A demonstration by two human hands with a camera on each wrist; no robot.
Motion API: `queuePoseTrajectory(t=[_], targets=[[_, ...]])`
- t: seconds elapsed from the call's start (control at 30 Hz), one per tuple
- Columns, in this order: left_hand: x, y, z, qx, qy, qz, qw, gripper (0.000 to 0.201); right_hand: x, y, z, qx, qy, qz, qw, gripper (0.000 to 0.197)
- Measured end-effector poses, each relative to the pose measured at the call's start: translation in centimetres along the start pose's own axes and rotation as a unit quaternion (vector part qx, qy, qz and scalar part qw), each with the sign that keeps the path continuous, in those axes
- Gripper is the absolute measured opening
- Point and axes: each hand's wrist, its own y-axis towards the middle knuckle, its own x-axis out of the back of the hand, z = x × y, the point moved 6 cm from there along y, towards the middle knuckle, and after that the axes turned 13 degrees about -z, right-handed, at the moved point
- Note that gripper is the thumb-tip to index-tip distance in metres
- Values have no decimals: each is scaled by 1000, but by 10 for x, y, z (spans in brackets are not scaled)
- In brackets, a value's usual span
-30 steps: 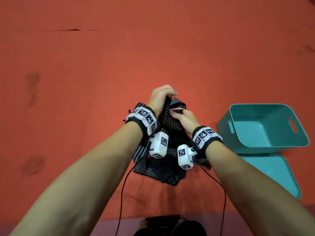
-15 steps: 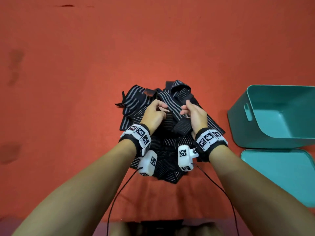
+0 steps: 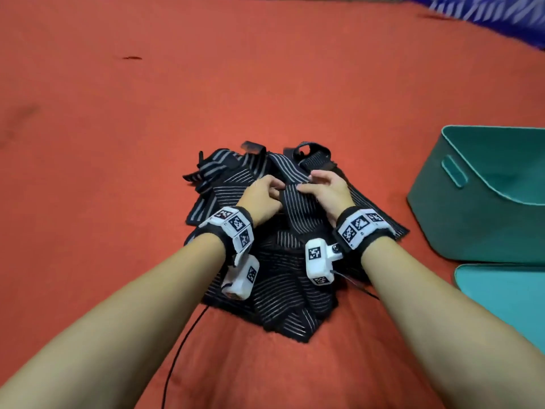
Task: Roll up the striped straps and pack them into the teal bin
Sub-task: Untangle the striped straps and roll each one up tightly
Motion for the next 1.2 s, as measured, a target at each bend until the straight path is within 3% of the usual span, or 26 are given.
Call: queuePoseTrajectory(t=[0.1,0.2,0.33,0.43,0.53,0.6,0.7,0.77,0.83,0.9,0.97,1.1,1.2], targets=[[1,-13,-3,-31,0,34,999,59,10,-13,5,38,-105,3,994,83],[0,-43,0,-78,64,29,994,71,24,-33,-10,63,-216,6,974,71],[22,-80,-2,-94,189,4,978,56,45,-64,-19,83,-145,-19,986,26],[41,-88,-18,-100,226,-6,969,43,66,-68,1,108,-59,-60,991,28],[53,-97,-25,-97,264,1,960,37,82,-75,21,130,0,-61,990,3],[61,-94,-26,-91,257,-10,962,35,93,-78,32,127,36,-45,990,6],[62,-97,-31,-62,95,-8,994,56,93,-95,36,99,64,42,992,14],[58,-110,-43,-34,-41,4,999,69,87,-113,34,108,60,93,988,19],[53,-122,-58,-31,-115,0,993,60,81,-128,34,135,57,125,981,22],[51,-126,-67,-27,-172,-35,984,33,76,-136,36,148,62,144,977,17],[58,-125,-74,-24,-233,-90,968,20,79,-141,43,131,106,135,976,9],[83,-118,-70,-10,-304,-157,939,33,114,-125,51,97,247,2,964,15],[92,-121,-63,13,-375,-141,916,22,130,-123,58,60,284,-43,956,24]])
